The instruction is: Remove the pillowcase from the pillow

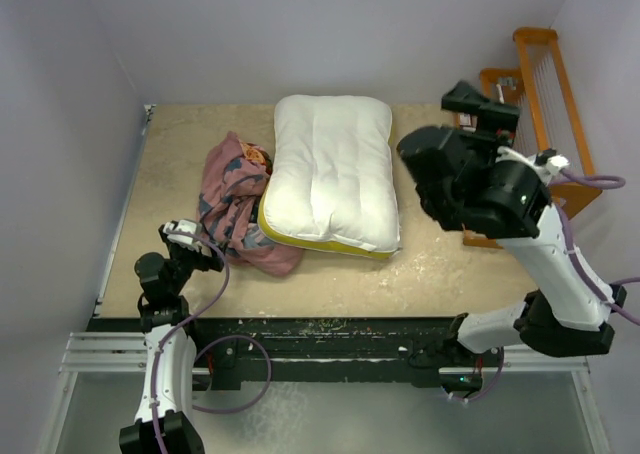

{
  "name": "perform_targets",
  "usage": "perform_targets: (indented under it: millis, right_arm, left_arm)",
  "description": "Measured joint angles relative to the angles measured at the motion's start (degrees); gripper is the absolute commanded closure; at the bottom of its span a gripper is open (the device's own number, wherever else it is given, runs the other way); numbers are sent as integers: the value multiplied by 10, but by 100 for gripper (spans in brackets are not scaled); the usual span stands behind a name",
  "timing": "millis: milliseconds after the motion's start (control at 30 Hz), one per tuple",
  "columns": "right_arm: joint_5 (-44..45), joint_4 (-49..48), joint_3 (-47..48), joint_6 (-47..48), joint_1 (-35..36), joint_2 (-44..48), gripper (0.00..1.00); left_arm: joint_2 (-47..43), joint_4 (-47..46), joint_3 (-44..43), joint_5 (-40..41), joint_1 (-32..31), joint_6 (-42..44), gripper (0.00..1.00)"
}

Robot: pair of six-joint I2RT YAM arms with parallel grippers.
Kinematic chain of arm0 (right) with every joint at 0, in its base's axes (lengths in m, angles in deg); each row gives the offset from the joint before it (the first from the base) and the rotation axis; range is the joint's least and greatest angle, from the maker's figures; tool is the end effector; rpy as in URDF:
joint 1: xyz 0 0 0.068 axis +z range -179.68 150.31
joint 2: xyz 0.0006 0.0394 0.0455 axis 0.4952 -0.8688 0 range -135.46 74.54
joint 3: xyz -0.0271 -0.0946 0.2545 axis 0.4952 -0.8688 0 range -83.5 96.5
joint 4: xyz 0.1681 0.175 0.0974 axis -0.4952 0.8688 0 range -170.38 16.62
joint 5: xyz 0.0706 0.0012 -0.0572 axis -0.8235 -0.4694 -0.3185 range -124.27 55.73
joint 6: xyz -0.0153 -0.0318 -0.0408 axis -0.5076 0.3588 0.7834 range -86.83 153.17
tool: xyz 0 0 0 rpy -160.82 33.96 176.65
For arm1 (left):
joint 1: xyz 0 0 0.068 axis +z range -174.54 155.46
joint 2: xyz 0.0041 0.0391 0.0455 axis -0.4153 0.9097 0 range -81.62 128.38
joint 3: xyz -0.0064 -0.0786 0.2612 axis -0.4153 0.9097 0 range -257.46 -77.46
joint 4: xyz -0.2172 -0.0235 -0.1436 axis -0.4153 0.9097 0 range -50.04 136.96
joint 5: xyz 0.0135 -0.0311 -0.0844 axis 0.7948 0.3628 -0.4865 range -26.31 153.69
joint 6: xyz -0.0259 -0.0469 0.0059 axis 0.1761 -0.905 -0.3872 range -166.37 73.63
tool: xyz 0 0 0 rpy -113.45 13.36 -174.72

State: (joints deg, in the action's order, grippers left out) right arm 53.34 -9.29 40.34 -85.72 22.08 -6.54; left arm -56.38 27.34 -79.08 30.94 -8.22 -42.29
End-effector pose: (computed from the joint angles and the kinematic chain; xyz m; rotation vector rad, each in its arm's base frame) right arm 0.1422 0.1230 0.5489 1.4660 0.7357 0.7357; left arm 0.1319 0.0185 0.1632 0.2268 1.7232 -0.2420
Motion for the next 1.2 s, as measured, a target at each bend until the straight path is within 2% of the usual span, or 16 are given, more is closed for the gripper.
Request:
perform_targets:
  millis: [200, 300, 433, 667, 867, 1200]
  right_arm:
    - [-3, 25, -292, -1, 81, 120, 0]
    - [-5, 34, -376, -2, 130, 158, 0]
    - [-5, 32, -394, 20, 199, 168, 0]
    - [-4, 30, -393, 194, 283, 165, 0]
    - [-1, 28, -383, 279, 289, 148, 0]
    - [-1, 18, -375, 425, 278, 34, 0]
  left_arm:
    - [0, 0, 0, 0, 0, 0, 1]
    - [0, 0, 0, 0, 0, 0, 1]
    - [0, 0, 0, 0, 0, 0, 1]
    - [0, 0, 0, 0, 0, 0, 1]
    - [0, 0, 0, 0, 0, 0, 1]
    - [0, 0, 0, 0, 0, 0, 1]
